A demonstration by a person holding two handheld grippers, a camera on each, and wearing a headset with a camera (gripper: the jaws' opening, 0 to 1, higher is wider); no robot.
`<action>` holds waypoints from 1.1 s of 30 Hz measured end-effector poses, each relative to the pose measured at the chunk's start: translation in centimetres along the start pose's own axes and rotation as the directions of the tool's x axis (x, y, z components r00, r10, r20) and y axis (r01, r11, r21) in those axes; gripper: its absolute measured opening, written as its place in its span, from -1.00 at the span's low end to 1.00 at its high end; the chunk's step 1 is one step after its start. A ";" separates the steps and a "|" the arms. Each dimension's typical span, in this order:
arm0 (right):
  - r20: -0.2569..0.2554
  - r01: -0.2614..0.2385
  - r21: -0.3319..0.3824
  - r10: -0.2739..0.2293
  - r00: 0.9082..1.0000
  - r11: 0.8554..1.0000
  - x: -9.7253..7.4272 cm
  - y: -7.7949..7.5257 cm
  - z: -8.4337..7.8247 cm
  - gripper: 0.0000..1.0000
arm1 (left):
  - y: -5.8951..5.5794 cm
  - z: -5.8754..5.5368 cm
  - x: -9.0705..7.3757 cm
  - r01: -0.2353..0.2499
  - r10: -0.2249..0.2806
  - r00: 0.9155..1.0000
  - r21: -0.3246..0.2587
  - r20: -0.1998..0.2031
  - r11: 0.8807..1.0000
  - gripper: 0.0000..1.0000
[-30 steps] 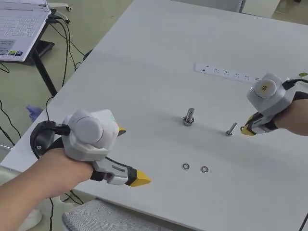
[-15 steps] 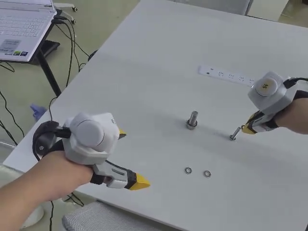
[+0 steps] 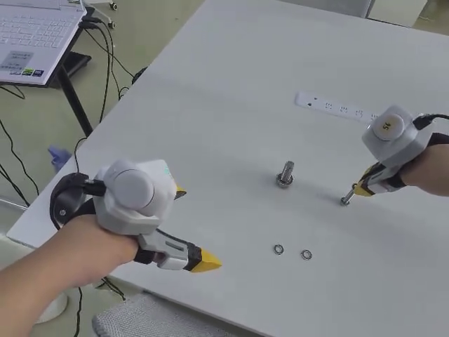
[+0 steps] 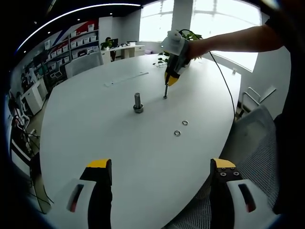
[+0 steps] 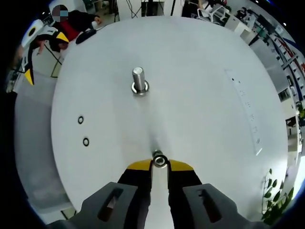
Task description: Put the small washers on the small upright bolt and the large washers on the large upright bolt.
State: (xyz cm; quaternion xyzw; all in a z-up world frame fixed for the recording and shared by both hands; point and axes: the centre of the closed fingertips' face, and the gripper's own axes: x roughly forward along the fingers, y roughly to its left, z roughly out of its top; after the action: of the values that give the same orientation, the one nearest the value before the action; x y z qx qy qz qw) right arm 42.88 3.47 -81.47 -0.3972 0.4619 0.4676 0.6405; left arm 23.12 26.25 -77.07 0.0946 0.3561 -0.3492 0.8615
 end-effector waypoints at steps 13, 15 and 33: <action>-0.017 -0.012 -0.002 0.011 1.000 1.000 0.8 -0.1 -0.1 -0.75 | 0.0 -0.2 0.5 0.010 -0.010 1.000 0.005 -0.010 1.000 0.68; -0.020 -0.012 -0.008 0.012 1.000 1.000 1.0 -0.1 -0.2 -0.75 | 0.1 0.0 0.6 0.014 -0.014 1.000 -0.004 -0.007 1.000 0.68; -0.038 -0.023 -0.016 0.023 0.999 1.000 3.5 0.3 -0.9 -0.74 | -0.3 -0.8 0.8 0.010 -0.011 1.000 -0.026 -0.024 1.000 0.67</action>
State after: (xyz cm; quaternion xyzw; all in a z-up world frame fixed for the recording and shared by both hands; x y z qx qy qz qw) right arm 42.91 3.54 -85.09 -0.4056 0.4746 0.4712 0.6231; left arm 22.86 25.95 -78.18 0.0858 0.3716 -0.3479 0.8565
